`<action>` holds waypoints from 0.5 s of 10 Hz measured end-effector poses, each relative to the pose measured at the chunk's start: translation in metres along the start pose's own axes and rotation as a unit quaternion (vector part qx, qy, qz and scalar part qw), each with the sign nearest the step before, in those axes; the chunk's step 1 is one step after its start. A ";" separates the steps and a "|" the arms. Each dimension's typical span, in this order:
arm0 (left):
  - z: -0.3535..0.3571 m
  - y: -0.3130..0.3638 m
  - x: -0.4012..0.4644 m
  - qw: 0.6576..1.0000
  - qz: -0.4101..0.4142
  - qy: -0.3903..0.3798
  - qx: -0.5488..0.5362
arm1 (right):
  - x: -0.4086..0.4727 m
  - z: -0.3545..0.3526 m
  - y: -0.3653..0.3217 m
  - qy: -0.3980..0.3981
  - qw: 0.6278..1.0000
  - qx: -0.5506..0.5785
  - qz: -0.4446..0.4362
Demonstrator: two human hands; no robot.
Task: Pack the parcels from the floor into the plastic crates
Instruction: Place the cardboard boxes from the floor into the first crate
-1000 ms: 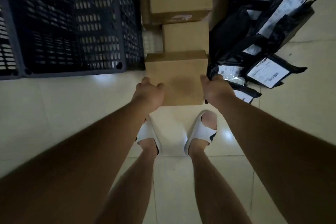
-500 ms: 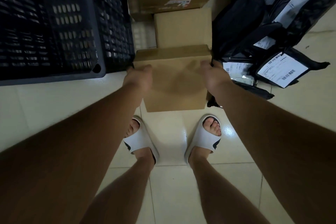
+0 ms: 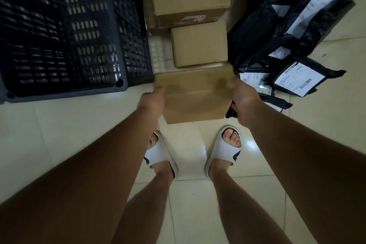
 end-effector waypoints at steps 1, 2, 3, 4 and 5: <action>-0.009 -0.004 -0.026 0.999 -0.016 -0.029 0.016 | -0.058 -0.021 -0.017 0.013 0.998 -0.025 -0.055; -0.016 0.000 -0.062 0.997 -0.030 -0.074 0.020 | -0.082 -0.040 -0.012 0.032 0.995 -0.063 -0.072; -0.040 0.007 -0.096 0.997 -0.020 -0.068 0.028 | -0.118 -0.056 -0.014 0.031 0.996 -0.040 -0.080; -0.065 0.014 -0.126 0.996 -0.025 -0.081 0.027 | -0.159 -0.068 -0.014 0.036 0.997 -0.016 -0.064; -0.091 0.019 -0.159 0.994 -0.046 -0.099 -0.018 | -0.208 -0.087 -0.012 0.076 0.997 -0.006 -0.018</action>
Point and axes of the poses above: each hand's wrist, its own x-axis towards the middle knuckle, its own z-axis out of the palm, y = z × x, the point moved 10 cm from there along x, towards the middle knuckle, and after that the axes turned 8 degrees about -x, right-handed, at the moved point
